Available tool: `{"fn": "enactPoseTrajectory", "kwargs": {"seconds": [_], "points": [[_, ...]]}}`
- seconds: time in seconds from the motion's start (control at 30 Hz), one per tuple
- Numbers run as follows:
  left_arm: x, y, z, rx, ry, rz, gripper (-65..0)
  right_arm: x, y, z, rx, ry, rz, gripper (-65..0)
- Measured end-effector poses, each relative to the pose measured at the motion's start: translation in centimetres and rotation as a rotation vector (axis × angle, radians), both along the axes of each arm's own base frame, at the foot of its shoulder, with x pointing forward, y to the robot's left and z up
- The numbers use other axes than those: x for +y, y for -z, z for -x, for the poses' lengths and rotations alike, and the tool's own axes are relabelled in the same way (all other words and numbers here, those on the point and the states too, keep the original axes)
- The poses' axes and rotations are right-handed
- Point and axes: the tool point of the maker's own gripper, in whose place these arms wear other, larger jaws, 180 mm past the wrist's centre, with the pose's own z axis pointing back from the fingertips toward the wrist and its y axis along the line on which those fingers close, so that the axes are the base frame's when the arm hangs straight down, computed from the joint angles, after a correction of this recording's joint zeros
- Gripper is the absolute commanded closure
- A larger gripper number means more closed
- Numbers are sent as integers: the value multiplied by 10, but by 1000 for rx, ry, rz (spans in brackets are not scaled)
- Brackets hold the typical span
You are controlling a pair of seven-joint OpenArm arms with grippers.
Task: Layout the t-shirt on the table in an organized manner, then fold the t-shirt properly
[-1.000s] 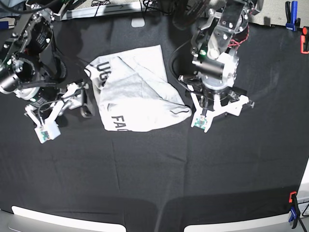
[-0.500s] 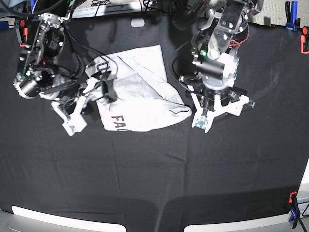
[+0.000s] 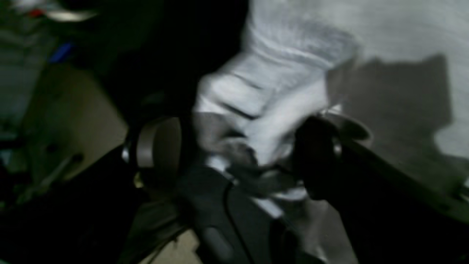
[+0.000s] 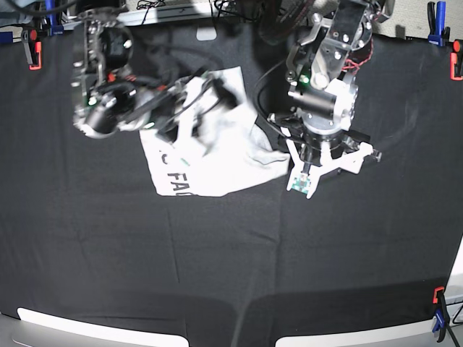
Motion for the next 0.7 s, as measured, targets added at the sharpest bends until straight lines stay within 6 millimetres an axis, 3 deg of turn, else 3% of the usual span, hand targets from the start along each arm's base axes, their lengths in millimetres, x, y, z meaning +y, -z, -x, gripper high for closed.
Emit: {"fn": "enactPoseTrajectory", "kwargs": {"seconds": [0.2, 0.43, 0.57, 0.7], "points": [[0, 0, 0, -1, 0, 0, -372, 41, -19, 36, -14, -148, -81, -472], [0, 0, 0, -1, 0, 0, -372, 71, -18, 74, 24, -287, -108, -472], [0, 0, 0, -1, 0, 0, -372, 66, -25, 66, -39, -275, -73, -472], [0, 0, 0, -1, 0, 0, -372, 39, -52, 29, -192, -167, -17, -472]]}}
